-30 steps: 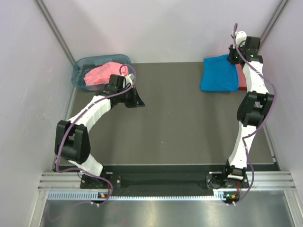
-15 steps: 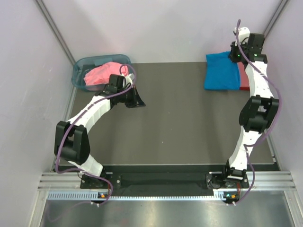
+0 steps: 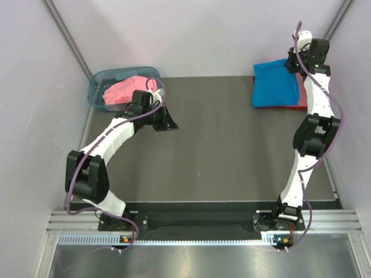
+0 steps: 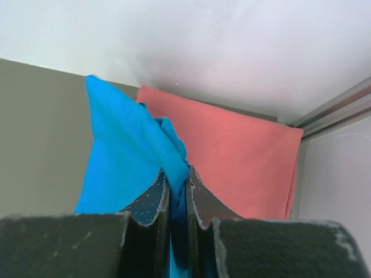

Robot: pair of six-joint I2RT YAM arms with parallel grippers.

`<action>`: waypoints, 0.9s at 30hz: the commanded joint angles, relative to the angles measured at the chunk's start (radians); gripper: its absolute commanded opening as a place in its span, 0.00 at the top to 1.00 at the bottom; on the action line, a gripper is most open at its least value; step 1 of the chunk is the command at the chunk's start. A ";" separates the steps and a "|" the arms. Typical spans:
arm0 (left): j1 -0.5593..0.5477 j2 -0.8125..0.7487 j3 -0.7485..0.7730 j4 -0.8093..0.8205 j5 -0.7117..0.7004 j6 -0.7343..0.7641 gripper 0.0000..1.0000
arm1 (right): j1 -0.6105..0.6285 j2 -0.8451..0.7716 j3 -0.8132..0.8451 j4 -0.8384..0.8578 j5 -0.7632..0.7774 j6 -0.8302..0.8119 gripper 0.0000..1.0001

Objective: Fold and stack the t-shirts
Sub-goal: Neatly place the folded tshirt to the corner

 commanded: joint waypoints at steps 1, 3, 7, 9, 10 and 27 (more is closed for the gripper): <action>-0.001 -0.008 0.003 0.027 0.011 0.008 1.00 | -0.039 0.086 0.103 0.120 -0.028 0.013 1.00; -0.001 0.001 -0.002 0.024 0.000 0.011 1.00 | -0.047 0.126 0.125 0.178 -0.011 0.013 1.00; -0.003 0.015 -0.005 0.016 -0.015 0.016 1.00 | -0.074 0.236 0.190 0.250 0.012 0.009 1.00; -0.001 0.027 -0.003 0.021 -0.020 0.014 1.00 | -0.085 0.265 0.203 0.301 0.010 0.019 1.00; -0.003 0.033 0.001 0.021 -0.015 0.013 1.00 | -0.092 0.295 0.221 0.309 0.013 0.016 1.00; -0.004 0.062 -0.010 0.050 0.022 0.004 1.00 | -0.077 0.367 0.240 0.451 -0.060 -0.017 1.00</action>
